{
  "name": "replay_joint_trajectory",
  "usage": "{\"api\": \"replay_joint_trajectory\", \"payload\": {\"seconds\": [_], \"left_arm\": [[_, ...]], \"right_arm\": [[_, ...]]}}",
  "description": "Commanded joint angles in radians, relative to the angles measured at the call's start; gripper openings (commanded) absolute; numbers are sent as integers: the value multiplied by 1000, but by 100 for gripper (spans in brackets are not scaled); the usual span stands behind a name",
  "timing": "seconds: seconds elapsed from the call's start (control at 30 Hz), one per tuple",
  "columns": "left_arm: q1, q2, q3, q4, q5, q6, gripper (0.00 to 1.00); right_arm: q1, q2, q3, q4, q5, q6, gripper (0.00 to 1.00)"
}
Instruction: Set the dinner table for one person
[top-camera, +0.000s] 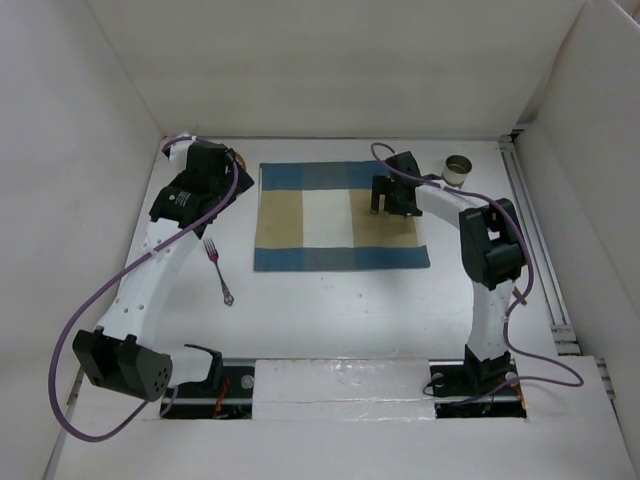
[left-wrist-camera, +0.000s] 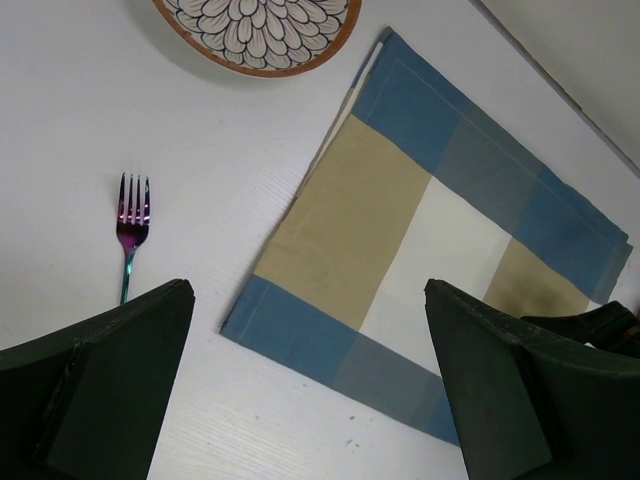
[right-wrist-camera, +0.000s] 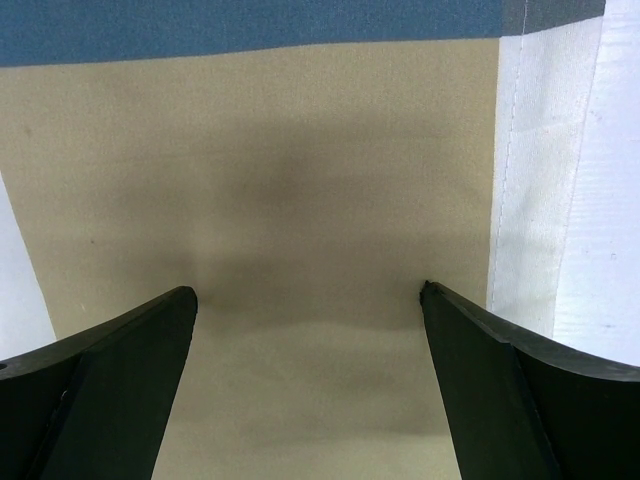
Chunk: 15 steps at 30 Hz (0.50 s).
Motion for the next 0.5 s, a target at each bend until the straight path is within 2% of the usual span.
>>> {"api": "replay_joint_trajectory", "payload": {"seconds": [0.0, 0.17, 0.47], "left_arm": [[2, -25, -11, 27, 6, 19, 100], [2, -25, -11, 36, 16, 19, 100], [2, -25, -41, 55, 25, 19, 100]], "right_arm": [[16, -24, -17, -61, -28, 48, 100], [16, -61, -7, -96, 20, 48, 100], [16, -107, 143, -188, 90, 7, 100]]}}
